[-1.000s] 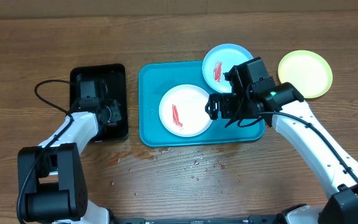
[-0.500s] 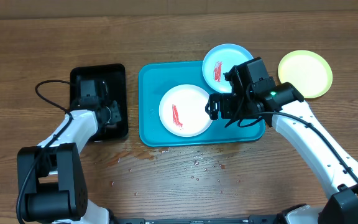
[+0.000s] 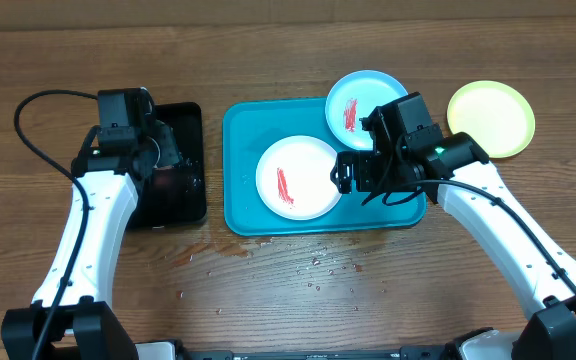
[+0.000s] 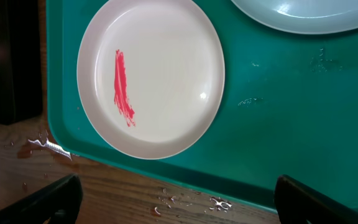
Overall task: Clean dirty plates on tray and stack at the side
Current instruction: 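Reach the left gripper into the black tray and grasp the green sponge, then move the sponge onto the white plate held by the right gripper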
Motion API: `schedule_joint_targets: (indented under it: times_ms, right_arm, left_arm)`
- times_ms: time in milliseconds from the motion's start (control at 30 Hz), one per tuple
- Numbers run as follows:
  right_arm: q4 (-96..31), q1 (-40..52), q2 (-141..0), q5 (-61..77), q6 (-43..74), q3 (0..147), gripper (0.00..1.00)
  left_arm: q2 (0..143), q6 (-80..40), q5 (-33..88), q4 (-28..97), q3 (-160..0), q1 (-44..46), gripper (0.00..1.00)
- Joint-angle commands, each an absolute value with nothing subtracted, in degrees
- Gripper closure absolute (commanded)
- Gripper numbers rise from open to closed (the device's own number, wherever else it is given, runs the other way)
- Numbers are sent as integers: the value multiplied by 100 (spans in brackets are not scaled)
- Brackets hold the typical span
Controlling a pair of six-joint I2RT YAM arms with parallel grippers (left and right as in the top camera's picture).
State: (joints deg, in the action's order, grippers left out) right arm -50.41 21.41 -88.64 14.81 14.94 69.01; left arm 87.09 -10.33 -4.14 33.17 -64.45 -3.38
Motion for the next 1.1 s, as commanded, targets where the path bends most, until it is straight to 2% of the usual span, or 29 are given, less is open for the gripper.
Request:
schedule_joint_targets:
  times_ms: [0, 533, 667, 833, 933, 1067]
  right_arm:
    - [-5026, 2152, -8774, 1575, 1492, 7022, 0]
    - [-5094, 2152, -8774, 1540, 1455, 7022, 0]
    - [-5140, 2056, -8774, 1243, 1525, 7024, 0]
    - [-5175, 1505, -8774, 1258, 1562, 7024, 0]
    - [-5155, 1227, -8777, 1293, 1555, 7019, 6]
    - [-5111, 1155, -8777, 1288, 1426, 7006, 7]
  left_arm:
    - [8726, -917, -493, 3487, -6486, -346, 96]
    - [8757, -1004, -99, 3629, -6488, -495, 96]
    - [8626, -1009, 416, 3684, -6488, -357, 96]
    - [8340, -1219, 440, 3522, -6490, 336, 96]
    - [8337, -1610, 434, 3350, -6488, 910, 96]
    - [8527, -2215, 432, 2956, -6488, 1586, 96]
